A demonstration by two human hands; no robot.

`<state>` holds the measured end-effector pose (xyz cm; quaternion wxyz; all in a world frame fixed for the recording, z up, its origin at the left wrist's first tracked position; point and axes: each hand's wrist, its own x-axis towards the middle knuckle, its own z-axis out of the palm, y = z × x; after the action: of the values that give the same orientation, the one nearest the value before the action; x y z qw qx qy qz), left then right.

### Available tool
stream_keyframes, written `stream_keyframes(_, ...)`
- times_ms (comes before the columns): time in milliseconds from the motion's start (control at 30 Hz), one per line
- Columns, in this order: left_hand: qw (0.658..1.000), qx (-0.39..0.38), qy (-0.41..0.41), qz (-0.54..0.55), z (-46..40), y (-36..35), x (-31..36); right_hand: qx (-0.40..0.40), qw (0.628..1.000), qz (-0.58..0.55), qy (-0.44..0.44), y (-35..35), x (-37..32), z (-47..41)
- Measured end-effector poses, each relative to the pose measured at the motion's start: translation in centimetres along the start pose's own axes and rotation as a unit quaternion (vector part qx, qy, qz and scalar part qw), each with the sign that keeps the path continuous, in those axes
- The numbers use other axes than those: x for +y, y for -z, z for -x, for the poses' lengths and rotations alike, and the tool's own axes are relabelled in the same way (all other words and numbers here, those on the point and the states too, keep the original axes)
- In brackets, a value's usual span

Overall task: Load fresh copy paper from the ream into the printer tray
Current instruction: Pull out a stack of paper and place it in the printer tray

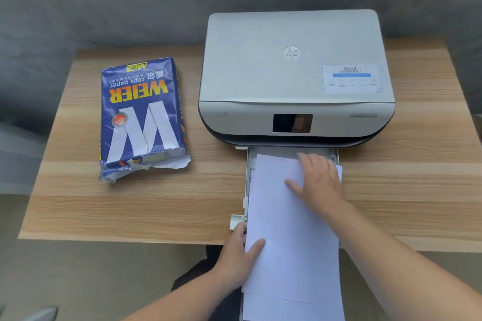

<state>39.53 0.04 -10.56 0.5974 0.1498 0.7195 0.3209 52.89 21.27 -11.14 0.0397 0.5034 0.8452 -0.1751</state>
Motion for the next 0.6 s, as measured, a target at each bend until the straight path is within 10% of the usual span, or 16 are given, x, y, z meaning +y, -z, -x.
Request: stream_keyframes(600,0.998,-0.005,0.032,0.063,-1.2,-0.2,0.3,0.003,0.994,-0.075,0.084,-1.6,-0.1,-2.7)
